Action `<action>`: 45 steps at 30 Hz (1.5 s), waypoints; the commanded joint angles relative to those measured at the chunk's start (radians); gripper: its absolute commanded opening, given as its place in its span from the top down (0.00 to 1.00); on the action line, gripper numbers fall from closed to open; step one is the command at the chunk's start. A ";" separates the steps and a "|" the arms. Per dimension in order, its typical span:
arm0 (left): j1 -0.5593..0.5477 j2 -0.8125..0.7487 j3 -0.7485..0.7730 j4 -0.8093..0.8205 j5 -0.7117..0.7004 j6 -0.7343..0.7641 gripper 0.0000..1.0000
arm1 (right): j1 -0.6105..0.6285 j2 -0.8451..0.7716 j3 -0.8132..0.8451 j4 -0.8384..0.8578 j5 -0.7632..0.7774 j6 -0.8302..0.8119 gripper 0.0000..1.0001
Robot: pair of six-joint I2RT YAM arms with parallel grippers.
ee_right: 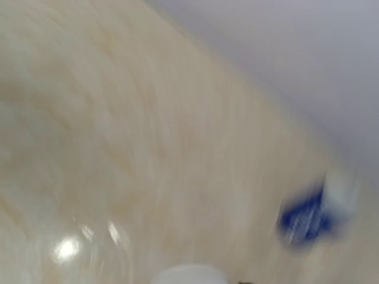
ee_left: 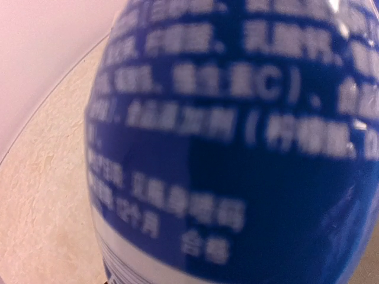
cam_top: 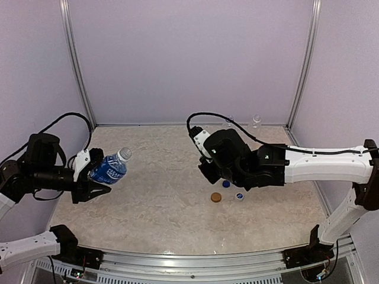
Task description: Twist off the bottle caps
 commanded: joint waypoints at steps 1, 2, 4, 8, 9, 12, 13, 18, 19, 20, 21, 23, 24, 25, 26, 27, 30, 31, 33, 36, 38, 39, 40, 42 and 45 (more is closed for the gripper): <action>0.006 -0.113 -0.130 0.287 0.170 -0.336 0.65 | -0.042 -0.023 -0.172 -0.312 -0.148 0.698 1.00; 0.005 -0.162 -0.190 0.353 0.176 -0.373 0.62 | -0.050 -0.033 -0.224 -0.292 -0.186 0.747 1.00; 0.004 -0.213 -0.275 0.465 0.167 -0.426 0.60 | -0.070 -0.048 -0.315 -0.242 -0.283 0.823 1.00; 0.037 -0.266 -0.394 0.589 0.150 -0.493 0.59 | -0.088 -0.031 -0.407 -0.191 -0.415 0.884 1.00; 0.051 -0.286 -0.408 0.603 0.148 -0.503 0.59 | -0.087 -0.020 -0.404 -0.210 -0.419 0.896 1.00; 0.068 -0.310 -0.418 0.631 0.168 -0.495 0.59 | -0.088 0.014 -0.378 -0.266 -0.420 0.913 1.00; 0.069 -0.324 -0.425 0.643 0.158 -0.496 0.58 | -0.089 0.026 -0.371 -0.264 -0.423 0.909 1.00; 0.115 -0.380 -0.434 0.646 0.170 -0.539 0.57 | -0.099 0.096 -0.340 -0.271 -0.451 0.883 0.95; 0.129 -0.391 -0.434 0.639 0.170 -0.560 0.57 | -0.101 0.109 -0.331 -0.280 -0.450 0.880 0.94; 0.144 -0.407 -0.434 0.628 0.170 -0.602 0.57 | -0.100 0.125 -0.323 -0.288 -0.450 0.878 0.92; 0.160 -0.417 -0.436 0.624 0.179 -0.630 0.57 | -0.101 0.135 -0.314 -0.294 -0.450 0.874 0.89; 0.184 -0.436 -0.442 0.617 0.197 -0.674 0.57 | -0.102 0.150 -0.305 -0.295 -0.455 0.870 0.84; 0.191 -0.446 -0.449 0.617 0.202 -0.683 0.57 | -0.104 0.159 -0.295 -0.297 -0.460 0.866 0.81; 0.195 -0.462 -0.459 0.615 0.210 -0.682 0.57 | -0.104 0.167 -0.284 -0.303 -0.463 0.863 0.77; 0.198 -0.486 -0.472 0.618 0.214 -0.675 0.57 | -0.105 0.174 -0.264 -0.311 -0.466 0.860 0.73; 0.199 -0.499 -0.481 0.625 0.216 -0.668 0.56 | -0.104 0.180 -0.251 -0.318 -0.468 0.855 0.69; 0.211 -0.514 -0.495 0.651 0.220 -0.661 0.56 | -0.105 0.193 -0.206 -0.347 -0.467 0.845 0.46; 0.220 -0.517 -0.500 0.654 0.228 -0.665 0.56 | -0.105 0.195 -0.185 -0.366 -0.462 0.842 0.39; 0.237 -0.531 -0.501 0.655 0.251 -0.666 0.56 | -0.104 0.194 -0.145 -0.417 -0.448 0.839 0.26; 0.258 -0.549 -0.507 0.659 0.282 -0.672 0.56 | -0.096 0.191 -0.059 -0.493 -0.407 0.816 0.17; 0.266 -0.559 -0.508 0.660 0.310 -0.675 0.56 | -0.081 0.194 0.029 -0.527 -0.372 0.763 0.17; 0.268 -0.560 -0.510 0.661 0.326 -0.678 0.55 | -0.064 0.198 0.087 -0.527 -0.351 0.720 0.17; 0.270 -0.559 -0.512 0.666 0.343 -0.680 0.56 | -0.041 0.204 0.146 -0.511 -0.329 0.653 0.17; 0.270 -0.556 -0.520 0.679 0.386 -0.688 0.56 | 0.021 0.213 0.288 -0.408 -0.295 0.477 0.18; 0.272 -0.536 -0.531 0.699 0.449 -0.700 0.57 | 0.090 0.224 0.385 -0.119 -0.404 0.175 0.18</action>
